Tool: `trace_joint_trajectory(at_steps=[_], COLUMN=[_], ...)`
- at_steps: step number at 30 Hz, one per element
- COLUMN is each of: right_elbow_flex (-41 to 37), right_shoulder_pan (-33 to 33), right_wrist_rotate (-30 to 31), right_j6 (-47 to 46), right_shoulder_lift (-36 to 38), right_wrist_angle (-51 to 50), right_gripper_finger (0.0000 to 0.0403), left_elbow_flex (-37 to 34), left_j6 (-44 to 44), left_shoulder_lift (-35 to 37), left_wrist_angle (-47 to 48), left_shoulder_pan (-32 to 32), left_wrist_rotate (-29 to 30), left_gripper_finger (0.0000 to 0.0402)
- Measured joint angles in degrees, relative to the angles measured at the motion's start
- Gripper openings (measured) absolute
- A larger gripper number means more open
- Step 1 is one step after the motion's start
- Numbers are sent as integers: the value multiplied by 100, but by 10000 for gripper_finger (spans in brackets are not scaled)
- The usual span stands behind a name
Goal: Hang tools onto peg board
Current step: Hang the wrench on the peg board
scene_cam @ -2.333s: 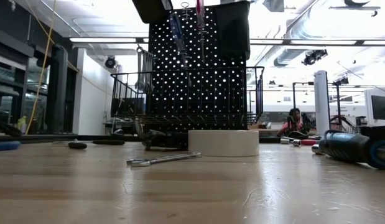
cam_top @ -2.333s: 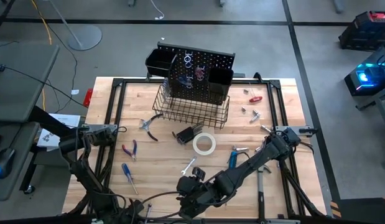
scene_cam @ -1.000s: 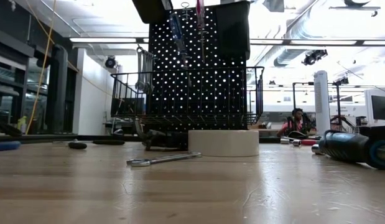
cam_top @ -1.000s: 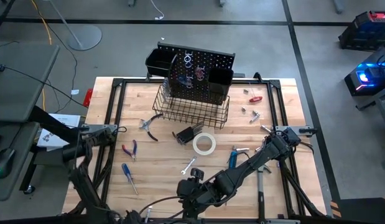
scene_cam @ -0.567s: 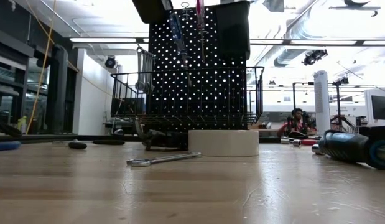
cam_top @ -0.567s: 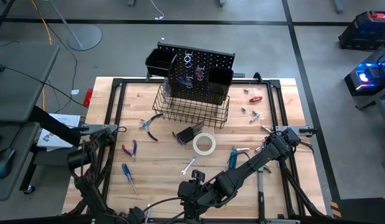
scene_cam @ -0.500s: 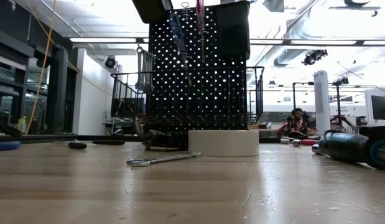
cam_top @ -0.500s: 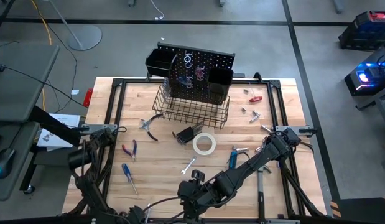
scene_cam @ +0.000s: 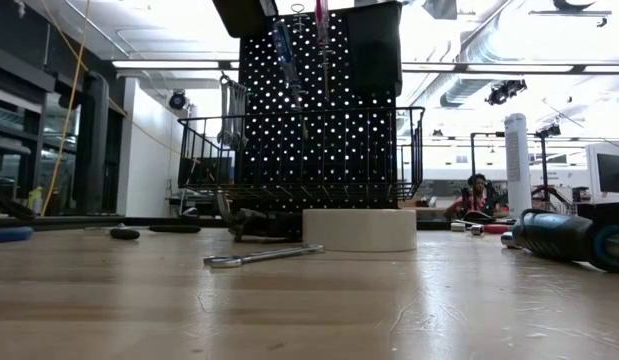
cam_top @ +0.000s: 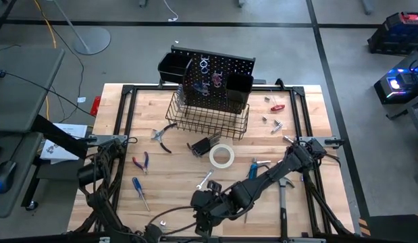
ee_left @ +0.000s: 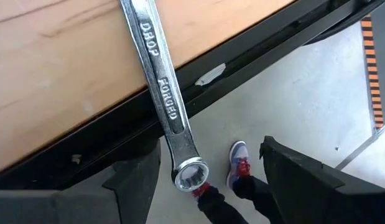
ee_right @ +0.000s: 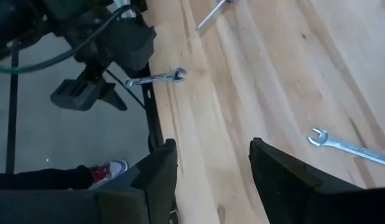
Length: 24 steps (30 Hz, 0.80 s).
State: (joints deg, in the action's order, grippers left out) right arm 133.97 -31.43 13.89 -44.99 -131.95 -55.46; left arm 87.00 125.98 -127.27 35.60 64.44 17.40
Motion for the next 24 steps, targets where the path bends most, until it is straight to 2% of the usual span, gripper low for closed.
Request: trace_joint_trajectory(at_steps=[4,8,22,24], right_elbow_flex=[0,0,0,0], right_shoulder_pan=[56,71,67,69], right_wrist_rotate=[1,2,2,2], right_j6=[0,44,197,197], right_shoulder_lift=[1,1,1,3], right_wrist_angle=[-2,0,0,3], right_gripper_finger=[191,191,191,191], left_elbow_flex=[4,4,-2,63], left_j6=[37,36,-183,-222], left_shoulder_lift=[-12,-21,-146,-151], left_wrist_angle=[62,104,281,348], left_shoulder_pan=[-37,-62,-68,-35], left_wrist_rotate=[-52,-65,-23,64], left_gripper_finger=[264,237,15,8])
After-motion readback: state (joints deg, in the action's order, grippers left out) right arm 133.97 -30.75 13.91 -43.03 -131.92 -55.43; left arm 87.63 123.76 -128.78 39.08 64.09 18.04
